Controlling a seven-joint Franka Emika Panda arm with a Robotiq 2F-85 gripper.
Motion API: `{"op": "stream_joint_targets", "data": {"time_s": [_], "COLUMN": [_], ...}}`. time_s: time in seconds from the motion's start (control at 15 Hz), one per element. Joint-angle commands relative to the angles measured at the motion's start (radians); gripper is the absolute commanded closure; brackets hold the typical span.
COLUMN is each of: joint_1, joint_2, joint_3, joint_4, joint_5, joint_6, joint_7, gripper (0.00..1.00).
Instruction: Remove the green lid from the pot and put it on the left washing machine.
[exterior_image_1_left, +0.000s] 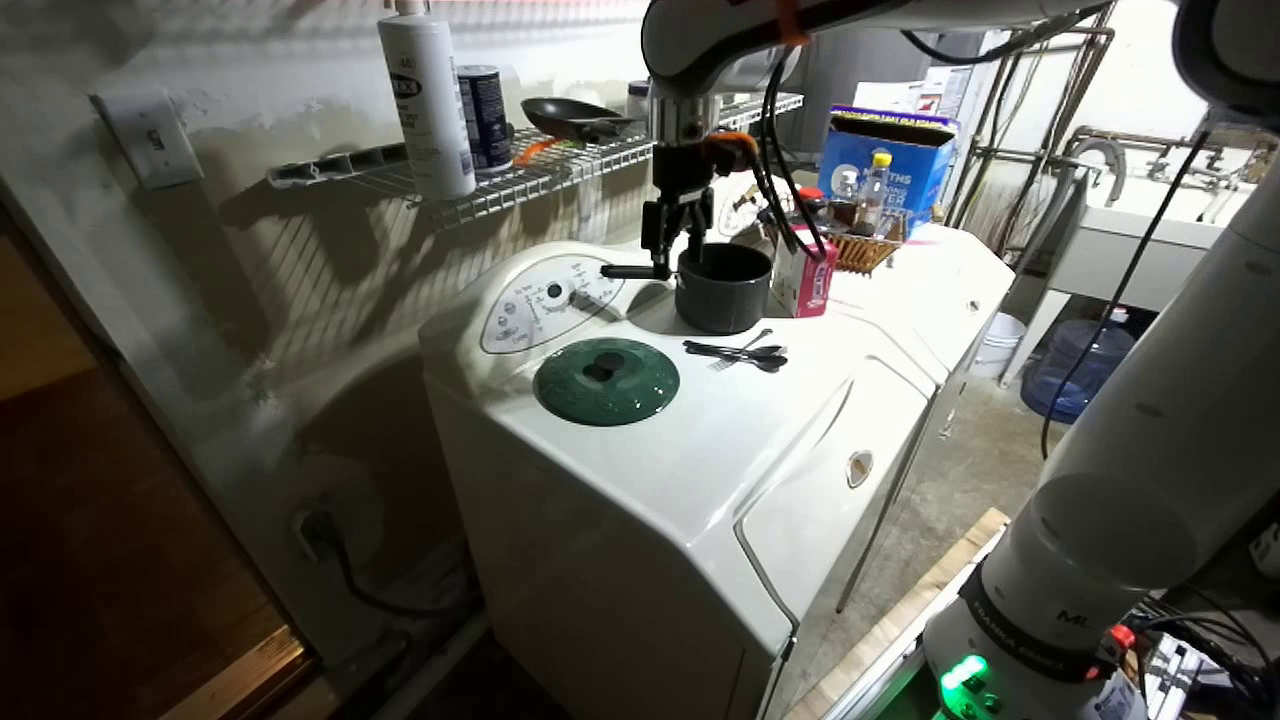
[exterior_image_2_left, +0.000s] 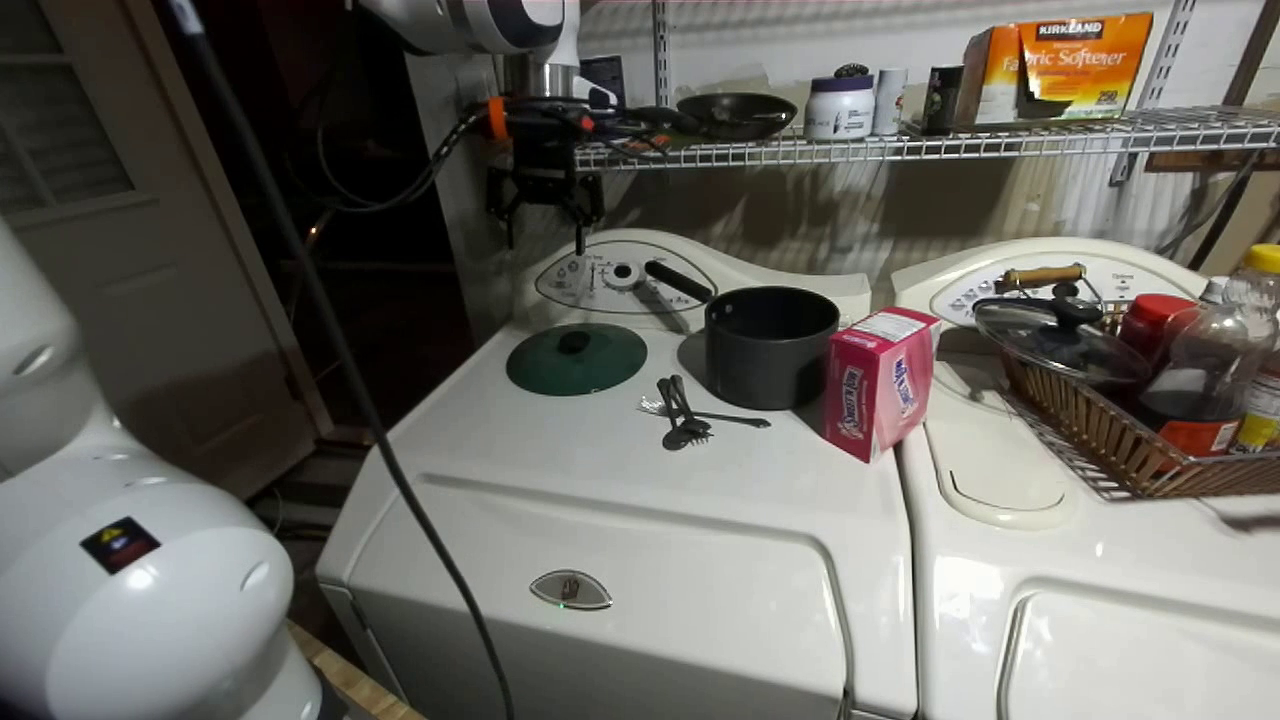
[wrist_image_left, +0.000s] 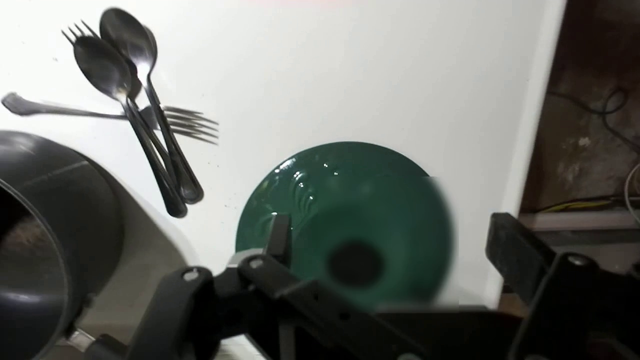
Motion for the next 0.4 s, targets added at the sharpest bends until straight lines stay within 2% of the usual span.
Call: {"op": "stream_joint_targets", "data": {"time_s": [0.0,0.07,0.13,0.33], "joint_1": [-0.014,-0.013,-0.006,-0.008], "joint_2": [-0.083,-0.092,-0.050,-0.072], "joint_3": [-0.031,-0.040,-0.035,-0.045], "joint_4": [-0.039,-0.037,-0.002,-0.002], "joint_5": [-0.002,0.002,-0.002,-0.002], "joint_6": [0.019,0.029,-0.003,0.000], "joint_7": [0.087,0.024,0.049,0.038], "gripper": [0.00,0.00,0.00,0.00]}}
